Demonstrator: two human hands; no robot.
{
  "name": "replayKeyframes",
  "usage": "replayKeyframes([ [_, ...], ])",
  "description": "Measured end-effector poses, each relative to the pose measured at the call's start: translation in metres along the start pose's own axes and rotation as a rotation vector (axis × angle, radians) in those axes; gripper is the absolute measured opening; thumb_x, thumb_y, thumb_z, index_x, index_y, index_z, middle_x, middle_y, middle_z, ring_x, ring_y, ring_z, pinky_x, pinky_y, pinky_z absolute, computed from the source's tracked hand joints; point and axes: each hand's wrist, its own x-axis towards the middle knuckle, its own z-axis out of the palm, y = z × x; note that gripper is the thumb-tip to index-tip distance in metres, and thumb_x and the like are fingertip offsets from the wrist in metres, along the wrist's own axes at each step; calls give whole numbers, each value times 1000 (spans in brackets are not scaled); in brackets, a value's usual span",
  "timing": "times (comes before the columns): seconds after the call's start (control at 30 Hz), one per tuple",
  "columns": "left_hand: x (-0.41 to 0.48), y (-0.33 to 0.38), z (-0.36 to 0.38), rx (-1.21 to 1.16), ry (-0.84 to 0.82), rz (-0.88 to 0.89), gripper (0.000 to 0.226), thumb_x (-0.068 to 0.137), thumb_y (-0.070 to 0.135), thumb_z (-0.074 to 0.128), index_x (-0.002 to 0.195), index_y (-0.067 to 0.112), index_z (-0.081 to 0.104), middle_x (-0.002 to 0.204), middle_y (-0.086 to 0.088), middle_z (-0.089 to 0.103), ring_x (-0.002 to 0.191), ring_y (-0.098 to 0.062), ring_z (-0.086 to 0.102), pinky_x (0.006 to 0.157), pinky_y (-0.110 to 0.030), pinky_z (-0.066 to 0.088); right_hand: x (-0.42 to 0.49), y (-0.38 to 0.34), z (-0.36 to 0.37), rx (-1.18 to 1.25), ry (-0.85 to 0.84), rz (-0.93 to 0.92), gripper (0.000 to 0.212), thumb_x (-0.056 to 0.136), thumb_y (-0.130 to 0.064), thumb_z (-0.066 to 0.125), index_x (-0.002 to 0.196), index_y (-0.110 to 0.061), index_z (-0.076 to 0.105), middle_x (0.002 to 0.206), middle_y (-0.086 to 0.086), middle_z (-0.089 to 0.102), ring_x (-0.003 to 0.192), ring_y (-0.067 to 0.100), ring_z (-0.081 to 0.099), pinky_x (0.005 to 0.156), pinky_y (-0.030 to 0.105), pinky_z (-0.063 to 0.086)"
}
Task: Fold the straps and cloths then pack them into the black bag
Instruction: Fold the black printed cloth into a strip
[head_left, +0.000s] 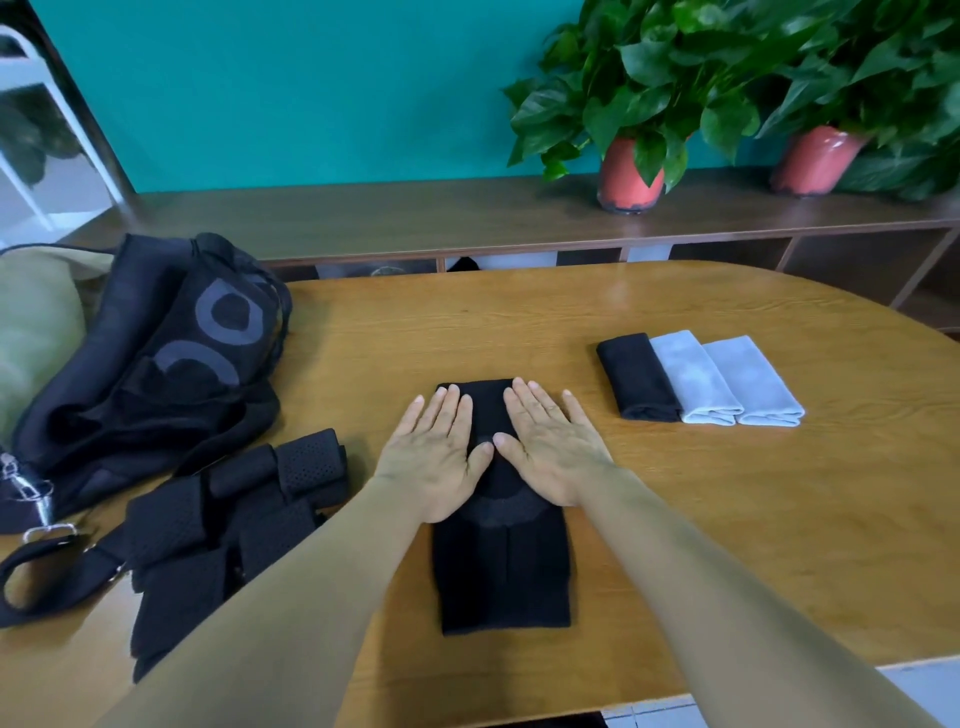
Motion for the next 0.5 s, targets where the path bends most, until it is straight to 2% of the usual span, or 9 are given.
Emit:
replayKeyframes([
  [0.1, -5, 2, -8, 47, -41, -18, 68, 99, 51, -1, 149, 9, -16, 158, -7, -20, 144, -17, -22, 118, -39, -13, -3, 1, -9, -42, -45, 3, 64, 99, -52, 4, 149, -17, -13, 156, -2, -20, 142, 11, -22, 117, 43, -11],
  [0.2, -25, 5, -11, -5, 28, -33, 65, 100, 48, 2, 148, 8, -18, 158, -8, -20, 144, -17, -22, 118, -38, -13, -25, 2, -16, -19, -11, -6, 64, 99, -52, 3, 150, -15, -12, 156, -1, -20, 140, 10, -25, 117, 42, -11],
  [0.33, -72, 19, -9, -139, 92, -13, 62, 102, 45, 3, 148, 11, -20, 157, -4, -23, 143, -13, -24, 118, -34, -14, -80, -13, -14, 55, 56, -21, 63, 100, -49, 4, 150, -16, -12, 156, -4, -21, 139, 8, -28, 117, 39, -12],
  [0.5, -111, 40, 6, -111, 100, 66, 59, 103, 39, 8, 150, 14, -17, 157, -2, -22, 143, -11, -24, 116, -33, -18, -130, -54, 5, 237, 44, -63, 67, 95, -56, 1, 150, -19, -10, 156, -7, -18, 139, 4, -26, 117, 38, -12],
])
